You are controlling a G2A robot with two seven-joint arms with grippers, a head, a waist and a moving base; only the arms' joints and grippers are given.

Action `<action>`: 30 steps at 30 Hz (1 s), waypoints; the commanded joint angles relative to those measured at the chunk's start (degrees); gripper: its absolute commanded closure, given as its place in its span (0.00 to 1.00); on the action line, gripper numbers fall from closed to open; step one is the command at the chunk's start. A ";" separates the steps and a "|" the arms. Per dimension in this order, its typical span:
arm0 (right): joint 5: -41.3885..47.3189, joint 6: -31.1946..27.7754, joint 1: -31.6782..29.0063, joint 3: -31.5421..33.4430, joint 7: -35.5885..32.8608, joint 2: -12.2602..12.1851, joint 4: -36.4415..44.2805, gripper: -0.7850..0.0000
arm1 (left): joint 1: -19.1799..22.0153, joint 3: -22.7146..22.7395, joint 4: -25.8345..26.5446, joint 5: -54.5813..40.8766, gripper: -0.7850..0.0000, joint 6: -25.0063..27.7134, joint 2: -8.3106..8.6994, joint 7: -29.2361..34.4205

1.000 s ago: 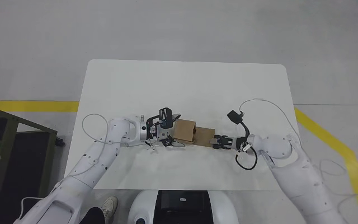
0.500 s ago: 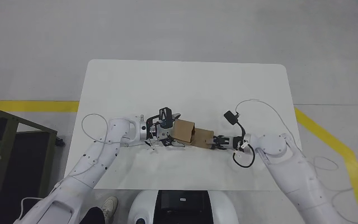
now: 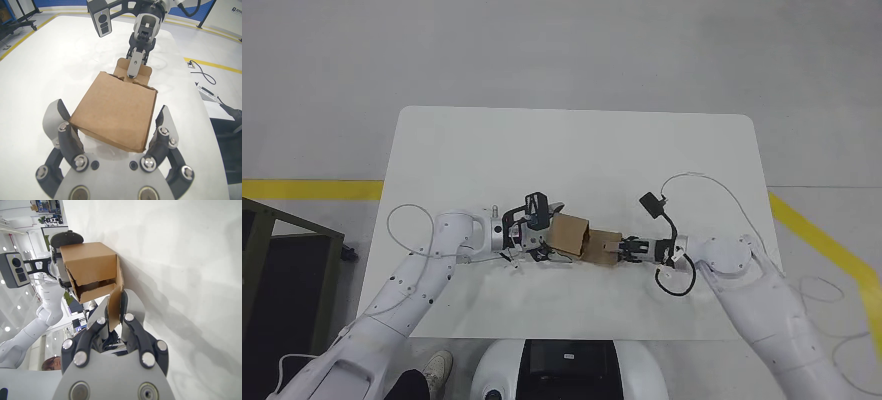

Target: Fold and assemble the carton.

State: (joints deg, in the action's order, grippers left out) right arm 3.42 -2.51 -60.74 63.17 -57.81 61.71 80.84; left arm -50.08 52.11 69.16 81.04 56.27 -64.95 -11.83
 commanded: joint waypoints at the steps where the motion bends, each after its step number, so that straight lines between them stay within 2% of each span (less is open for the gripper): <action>1: 0.16 -0.23 0.35 -0.56 0.45 0.17 0.40 0.89 | 0.02 0.01 -0.04 0.04 0.00 0.01 0.00 -0.05; 12: -3.13 1.21 0.18 -0.90 2.93 0.08 5.48 0.90 | 0.08 0.07 -0.11 0.12 0.00 0.24 0.02 -0.26; 16: -2.65 1.30 0.20 -1.08 3.39 0.17 6.47 0.87 | 0.15 0.03 -0.09 0.33 0.00 0.20 0.02 -0.23; 19: -2.31 1.25 0.24 -1.25 3.58 0.24 6.94 0.78 | 0.14 0.06 -0.12 0.31 0.00 0.11 0.02 -0.30; 24: -1.58 1.28 0.33 -1.29 3.96 0.33 7.39 0.56 | 0.12 0.09 -0.22 0.21 0.00 0.18 0.02 -0.29; 30: 2.00 -0.52 -0.68 -0.34 4.77 0.38 8.06 0.58 | 0.11 0.11 -0.26 0.31 0.00 0.14 0.04 -0.25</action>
State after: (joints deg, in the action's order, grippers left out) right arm 4.30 -2.50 -61.20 62.67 -52.95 62.07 88.89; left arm -49.97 52.22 68.91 81.29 56.45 -64.92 -12.13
